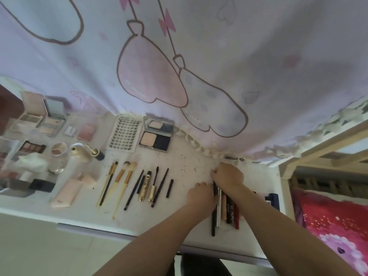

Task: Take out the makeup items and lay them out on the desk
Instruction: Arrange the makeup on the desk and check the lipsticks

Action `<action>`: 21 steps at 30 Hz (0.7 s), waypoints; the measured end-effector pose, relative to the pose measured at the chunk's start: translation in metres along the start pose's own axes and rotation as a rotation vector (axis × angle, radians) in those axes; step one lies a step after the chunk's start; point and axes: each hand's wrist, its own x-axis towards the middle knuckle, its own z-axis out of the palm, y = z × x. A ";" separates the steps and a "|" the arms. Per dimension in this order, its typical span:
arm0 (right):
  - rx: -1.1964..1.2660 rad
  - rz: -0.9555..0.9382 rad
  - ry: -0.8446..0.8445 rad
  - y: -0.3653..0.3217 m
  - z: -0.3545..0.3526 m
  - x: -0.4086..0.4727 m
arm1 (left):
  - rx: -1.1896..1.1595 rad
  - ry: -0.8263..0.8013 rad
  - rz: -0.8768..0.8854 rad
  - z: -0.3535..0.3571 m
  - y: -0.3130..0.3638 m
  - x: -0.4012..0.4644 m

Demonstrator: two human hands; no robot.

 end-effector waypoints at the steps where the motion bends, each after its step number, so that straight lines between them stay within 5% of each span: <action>1: 0.007 -0.018 0.008 -0.002 -0.002 0.000 | -0.053 0.001 -0.028 -0.001 -0.001 0.000; 6: 0.232 -0.127 0.054 -0.018 -0.021 -0.003 | -0.314 0.018 -0.104 -0.017 -0.018 -0.005; 11: 0.597 -0.175 -0.074 -0.028 -0.033 -0.010 | -0.382 0.017 -0.039 -0.041 -0.043 -0.019; 21: 1.271 0.256 -0.295 -0.051 -0.027 -0.028 | -0.431 -0.302 0.057 -0.103 -0.070 -0.037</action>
